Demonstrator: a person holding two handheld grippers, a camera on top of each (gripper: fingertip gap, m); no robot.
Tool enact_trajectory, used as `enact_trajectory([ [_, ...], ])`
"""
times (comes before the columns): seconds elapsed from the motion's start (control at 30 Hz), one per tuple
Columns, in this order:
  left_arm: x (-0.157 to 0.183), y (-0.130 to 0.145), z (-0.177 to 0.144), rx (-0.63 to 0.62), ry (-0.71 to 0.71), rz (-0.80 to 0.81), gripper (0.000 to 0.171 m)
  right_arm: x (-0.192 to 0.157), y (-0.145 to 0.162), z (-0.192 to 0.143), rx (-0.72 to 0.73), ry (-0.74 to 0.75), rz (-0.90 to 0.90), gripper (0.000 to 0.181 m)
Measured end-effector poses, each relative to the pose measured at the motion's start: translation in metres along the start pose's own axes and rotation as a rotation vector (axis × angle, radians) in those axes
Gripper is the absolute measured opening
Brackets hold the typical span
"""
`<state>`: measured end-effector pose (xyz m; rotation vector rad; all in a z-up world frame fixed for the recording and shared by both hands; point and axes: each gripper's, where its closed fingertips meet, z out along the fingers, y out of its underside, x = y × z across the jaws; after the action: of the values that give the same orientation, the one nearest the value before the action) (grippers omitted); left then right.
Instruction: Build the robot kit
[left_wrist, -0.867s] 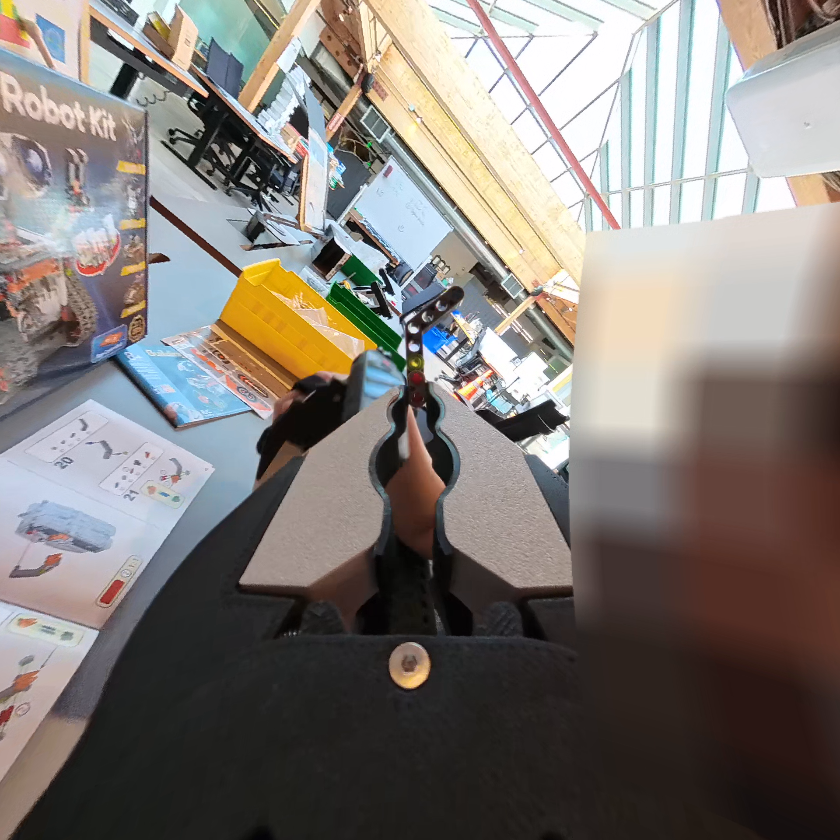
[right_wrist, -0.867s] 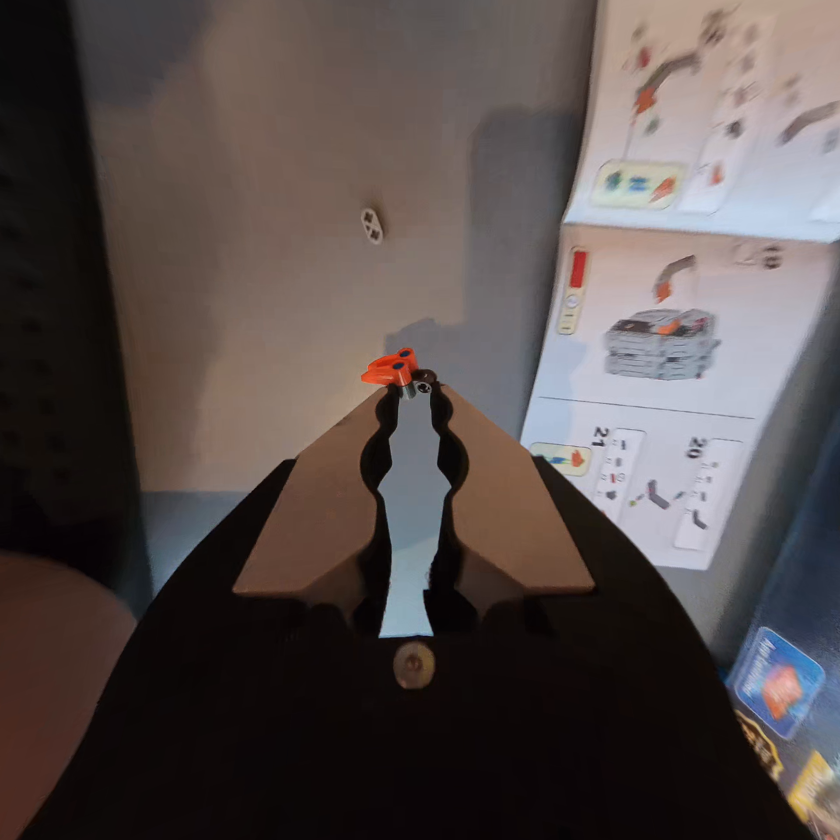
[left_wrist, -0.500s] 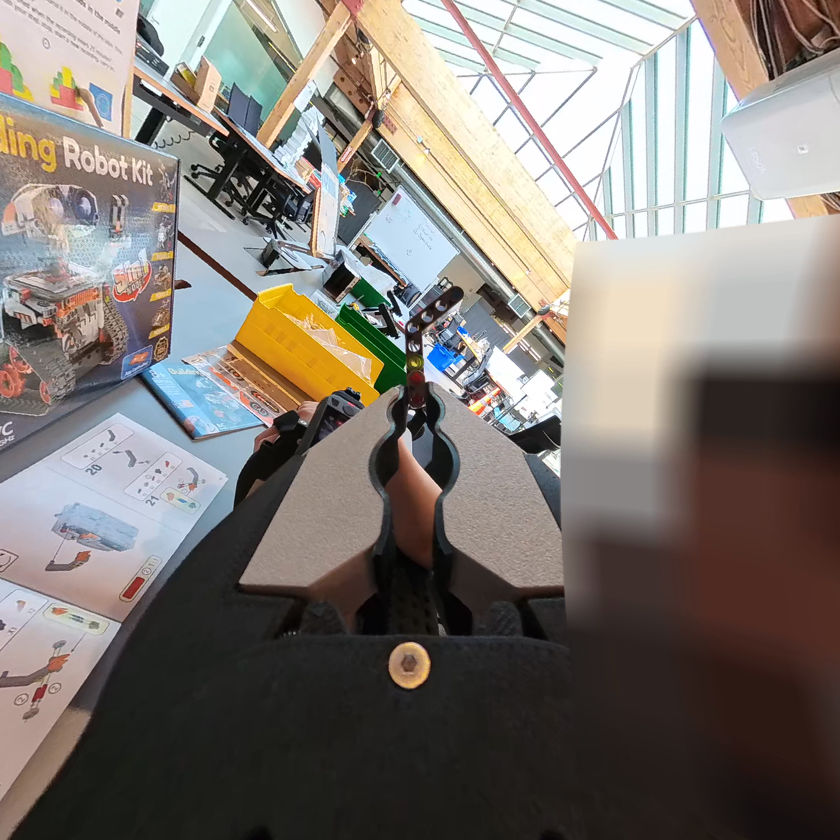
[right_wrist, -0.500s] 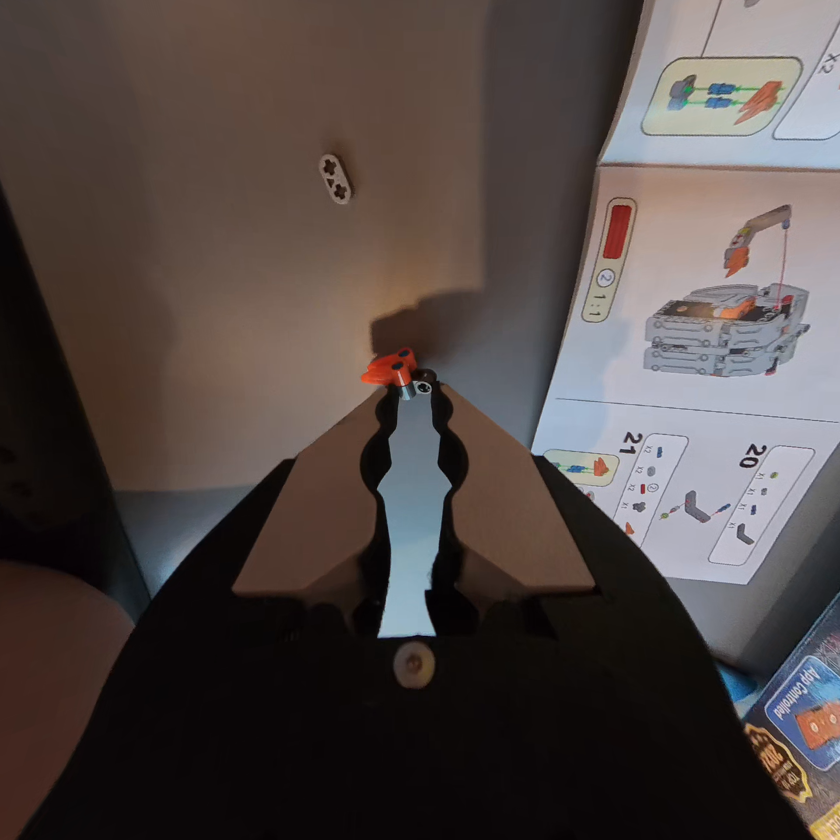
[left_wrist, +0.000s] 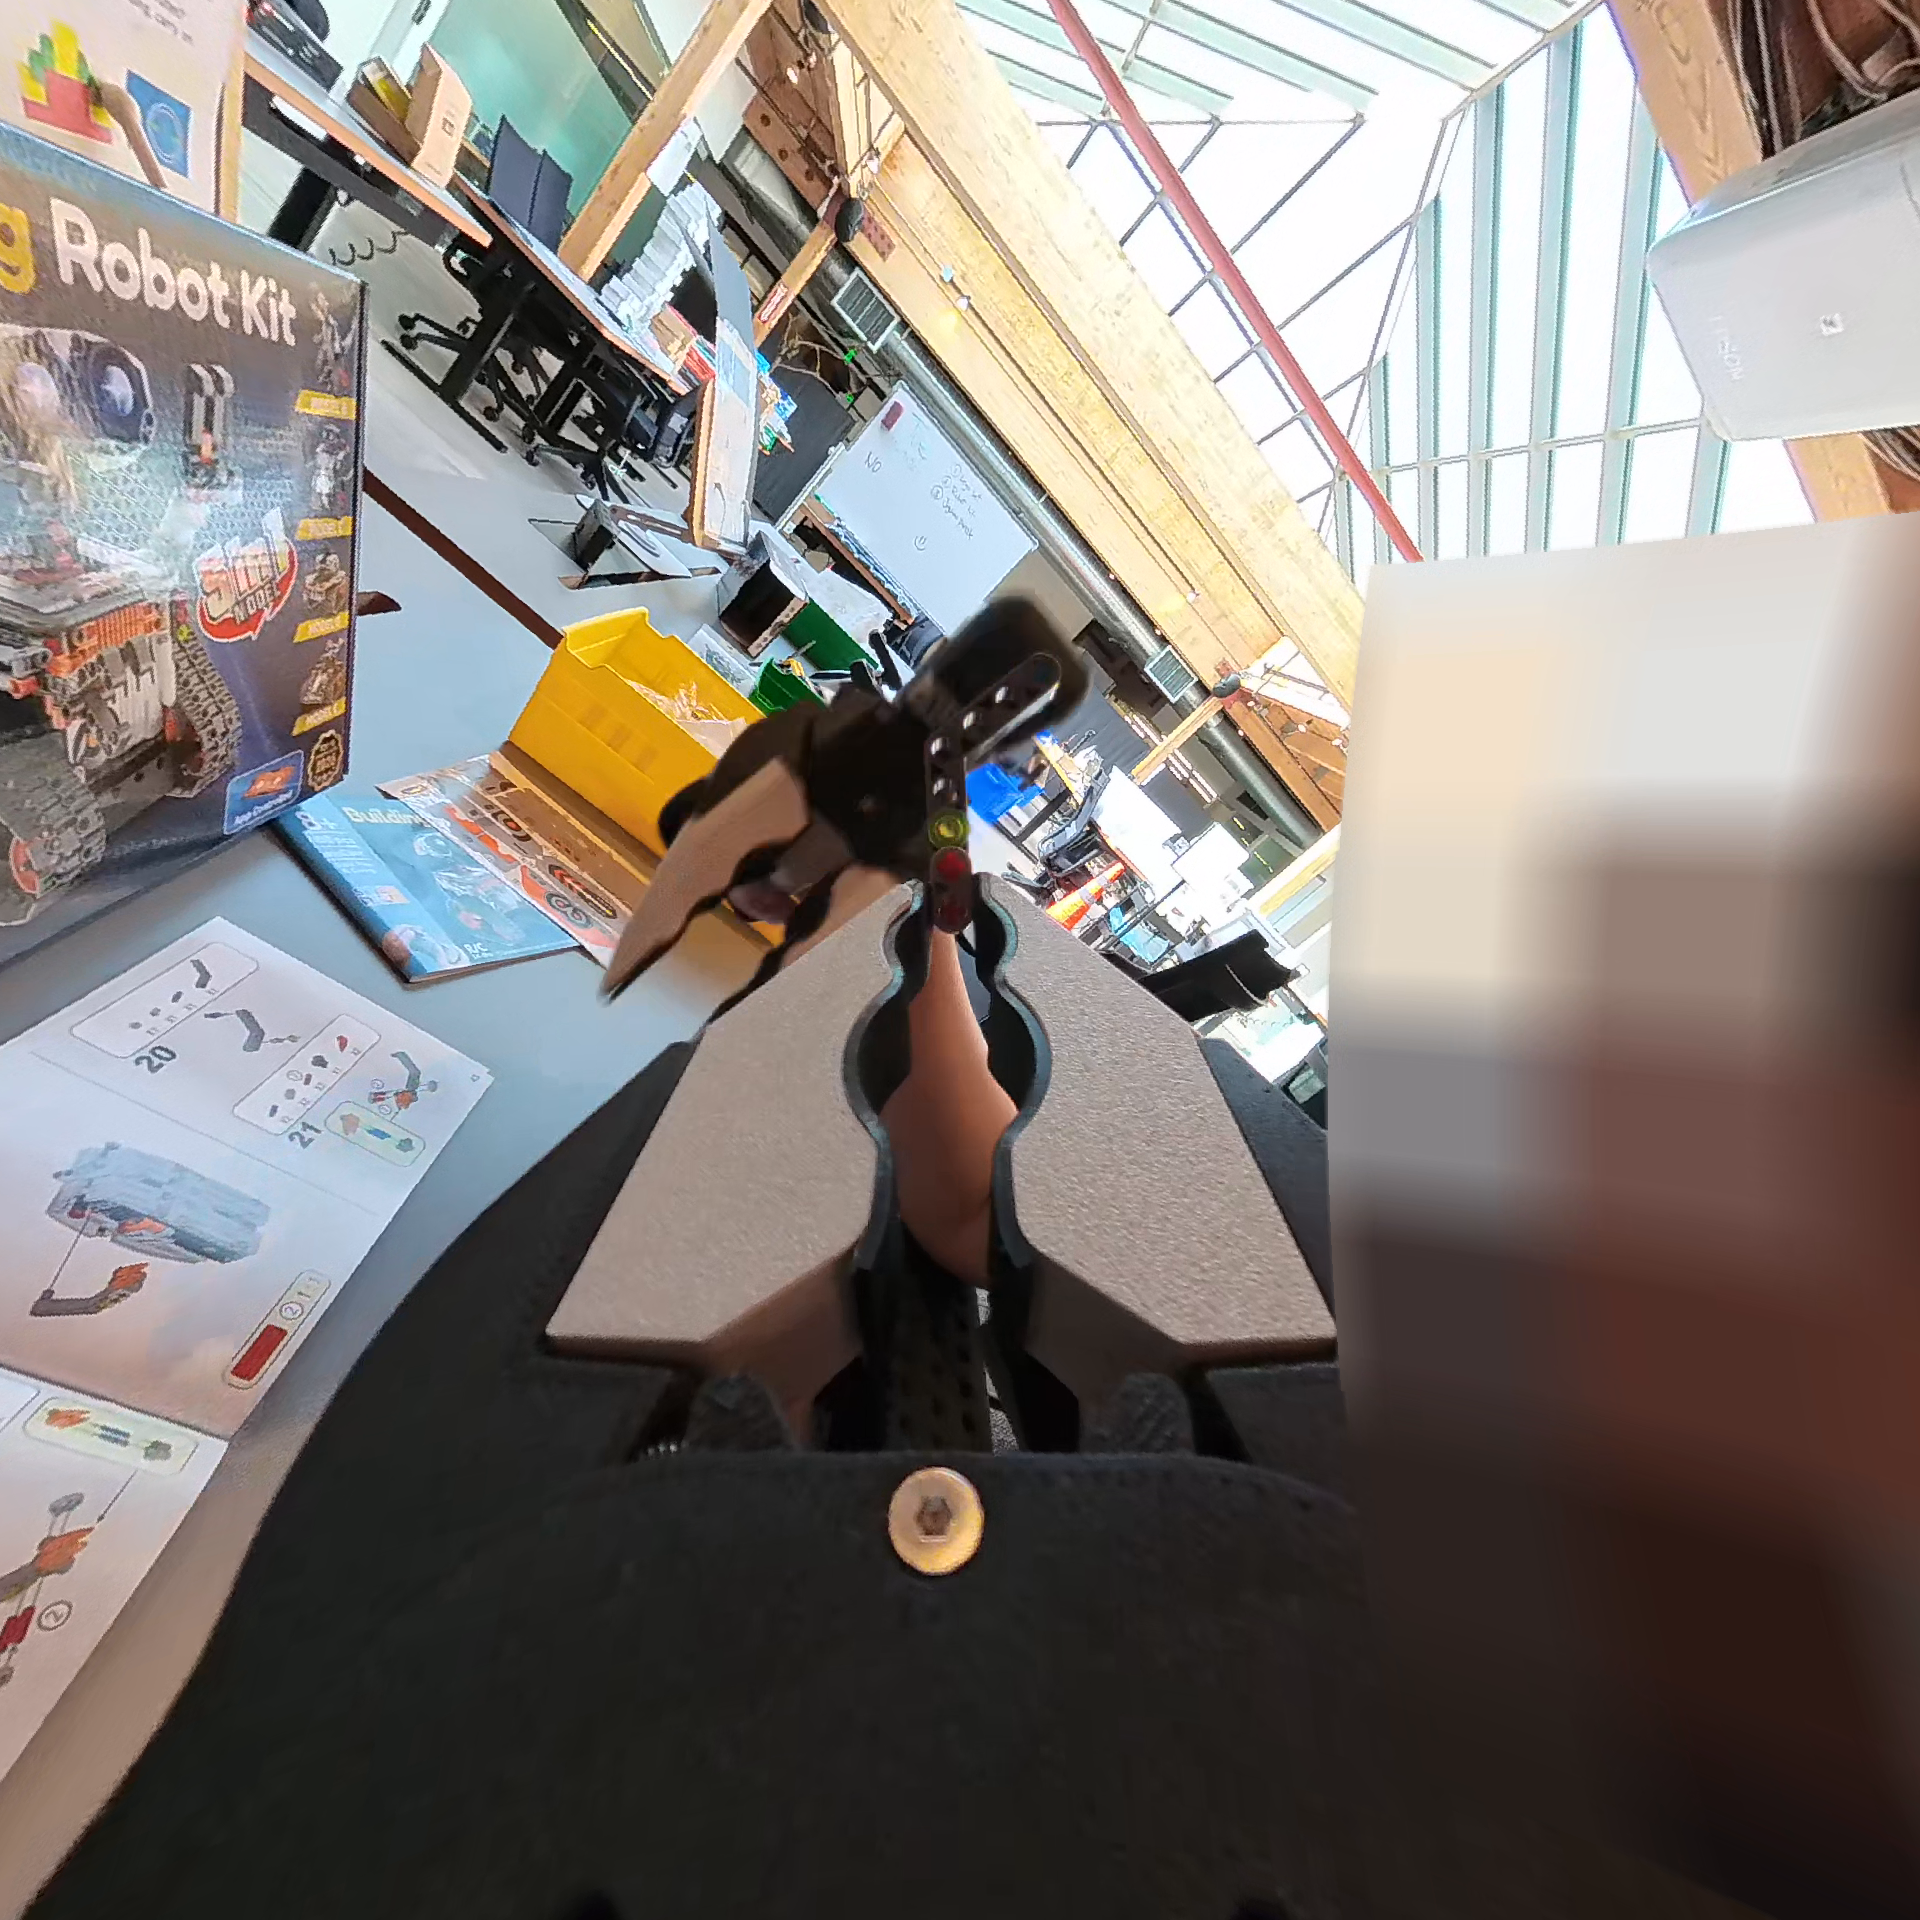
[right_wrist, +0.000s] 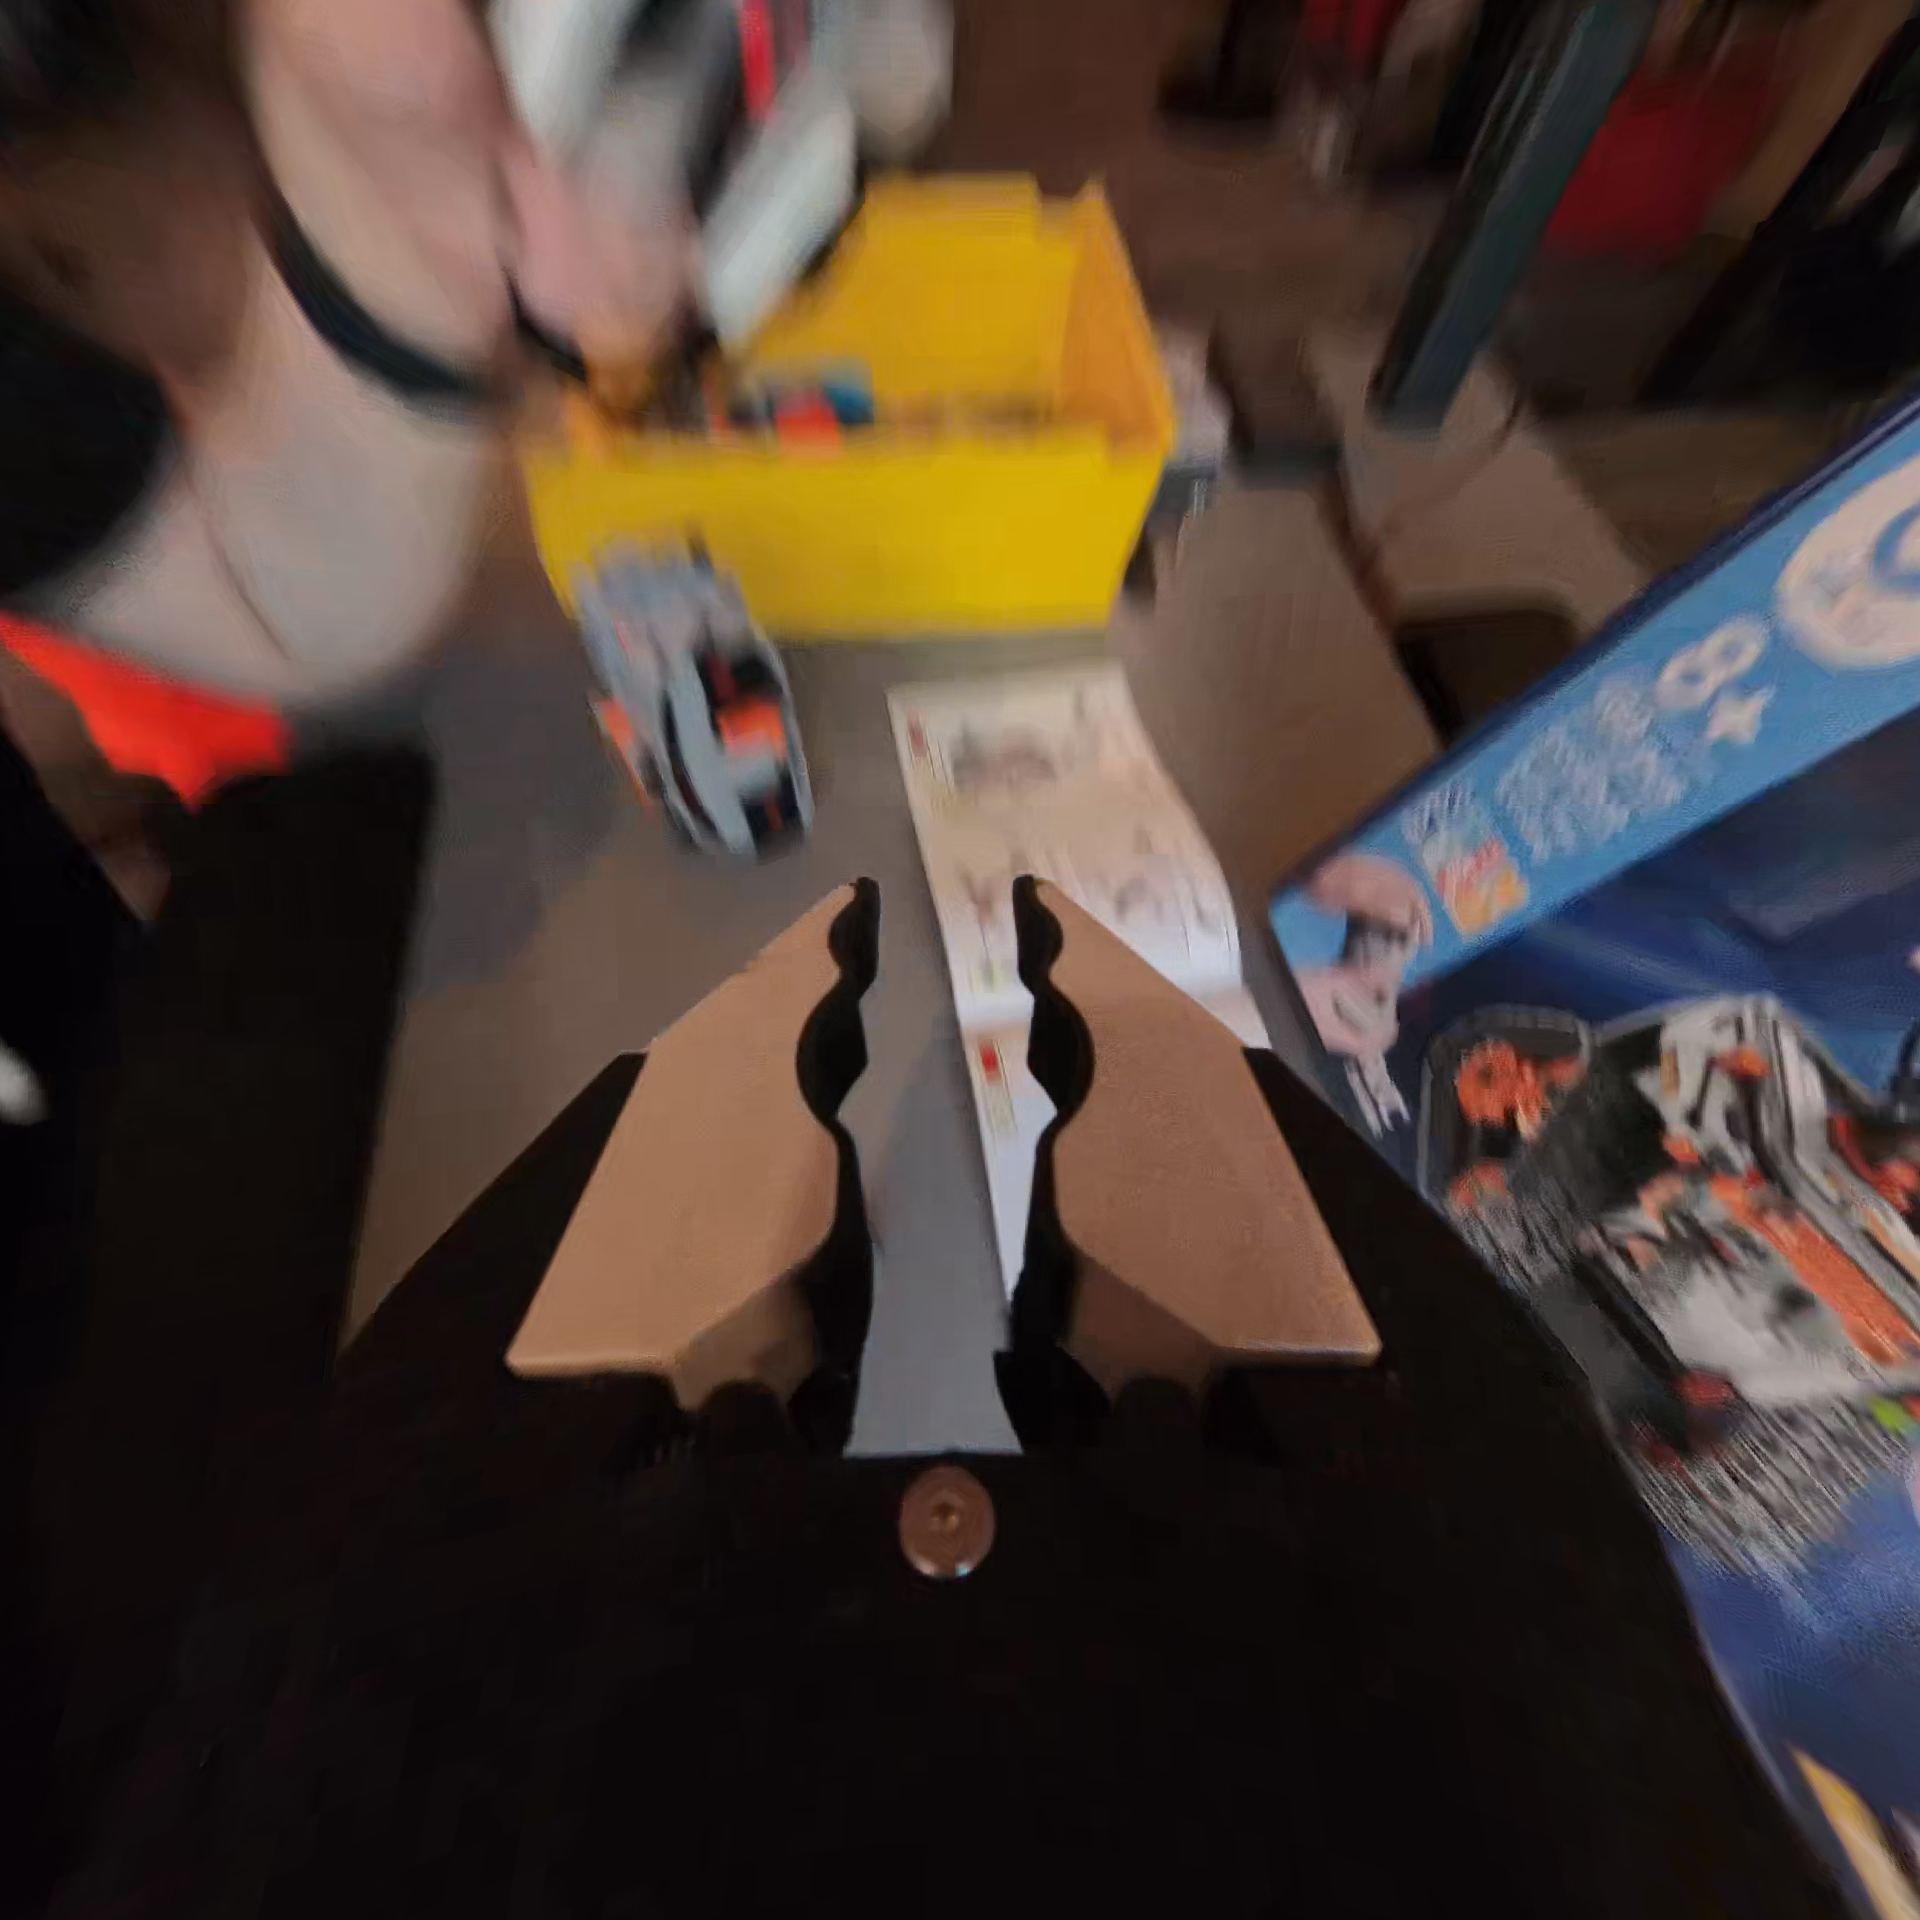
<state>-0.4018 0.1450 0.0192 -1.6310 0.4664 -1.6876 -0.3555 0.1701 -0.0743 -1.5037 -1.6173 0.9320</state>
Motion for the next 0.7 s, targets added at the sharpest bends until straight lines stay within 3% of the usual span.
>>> enact_trajectory([
  [0.03, 0.0, 0.001, 0.002, 0.0, 0.0, 0.004, 0.005, 0.0, -0.031, -0.012, 0.187, -0.033, 0.091, 0.026],
  [0.1, 0.0, 0.001, 0.005, 0.004, -0.001, 0.015, 0.005, 0.006, -0.07, -0.035, 0.468, -0.107, 0.303, 0.025],
  [0.13, 0.0, 0.002, 0.007, 0.005, 0.0, 0.02, 0.005, 0.008, -0.076, -0.041, 0.531, -0.154, 0.374, 0.027],
  [0.33, -0.003, 0.007, 0.016, -0.006, -0.018, 0.039, 0.003, -0.005, -0.093, -0.027, 0.604, -0.262, 0.474, 0.027],
  [0.43, -0.004, 0.011, 0.021, -0.016, -0.01, 0.03, 0.003, -0.004, -0.091, -0.015, 0.581, -0.237, 0.494, 0.028],
  [0.57, -0.007, 0.017, 0.027, -0.041, -0.016, 0.028, 0.005, -0.009, -0.095, -0.018, 0.619, -0.325, 0.541, 0.009],
  [0.7, -0.009, 0.021, 0.03, -0.062, -0.028, 0.055, 0.005, -0.007, -0.09, -0.018, 0.597, -0.357, 0.59, 0.008],
])
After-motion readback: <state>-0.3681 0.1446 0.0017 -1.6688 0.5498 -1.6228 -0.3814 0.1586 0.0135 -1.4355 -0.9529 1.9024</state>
